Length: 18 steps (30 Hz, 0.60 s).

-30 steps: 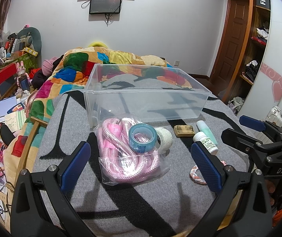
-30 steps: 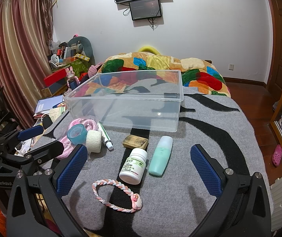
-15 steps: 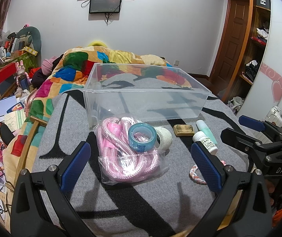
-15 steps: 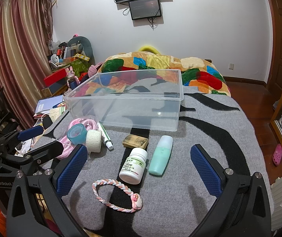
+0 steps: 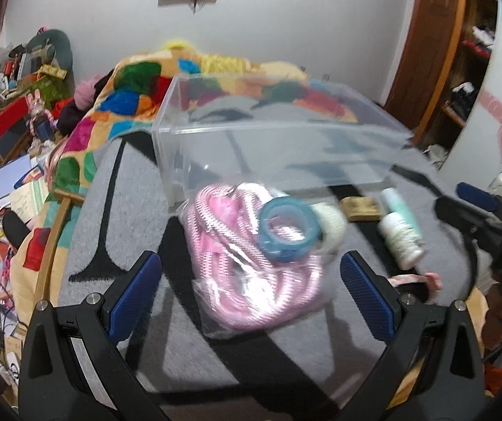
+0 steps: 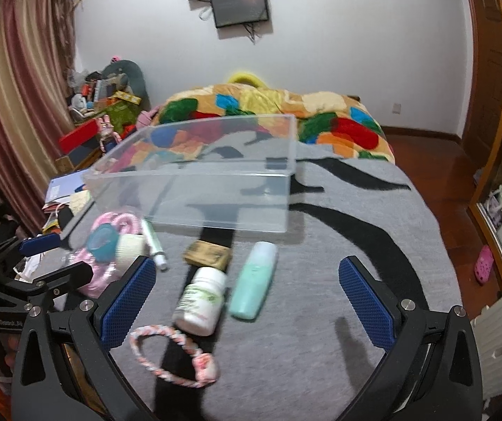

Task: Organize objects
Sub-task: 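Grasp the mint-green bottle with the right tool while the left tool grasps the blue tape roll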

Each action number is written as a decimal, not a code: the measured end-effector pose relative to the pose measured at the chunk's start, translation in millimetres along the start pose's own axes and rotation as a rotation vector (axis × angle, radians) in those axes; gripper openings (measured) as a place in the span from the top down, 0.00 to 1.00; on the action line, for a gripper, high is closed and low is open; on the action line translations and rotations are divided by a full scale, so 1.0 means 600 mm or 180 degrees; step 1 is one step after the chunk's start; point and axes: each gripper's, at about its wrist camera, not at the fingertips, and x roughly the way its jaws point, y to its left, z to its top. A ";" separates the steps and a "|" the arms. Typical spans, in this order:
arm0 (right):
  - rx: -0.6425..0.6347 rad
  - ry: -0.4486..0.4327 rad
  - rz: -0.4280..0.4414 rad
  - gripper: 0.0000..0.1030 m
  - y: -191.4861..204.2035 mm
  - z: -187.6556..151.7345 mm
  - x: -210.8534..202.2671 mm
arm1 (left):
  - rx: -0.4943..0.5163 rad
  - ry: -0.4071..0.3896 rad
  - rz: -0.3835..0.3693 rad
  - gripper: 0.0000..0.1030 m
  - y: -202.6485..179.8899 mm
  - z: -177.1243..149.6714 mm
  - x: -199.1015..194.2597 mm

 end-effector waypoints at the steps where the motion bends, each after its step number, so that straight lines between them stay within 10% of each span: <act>1: 0.0033 0.0027 -0.0006 0.00 -0.004 0.000 0.006 | -0.0038 0.0001 -0.0001 0.00 0.004 0.003 0.003; 6: 0.0167 0.0167 0.0097 0.17 -0.032 -0.001 0.033 | -0.0013 -0.0263 0.0004 0.03 0.005 0.023 -0.006; 18: 0.0100 0.0500 0.0115 0.56 -0.044 -0.005 0.093 | 0.0320 -0.0246 0.0031 0.59 -0.024 0.019 0.019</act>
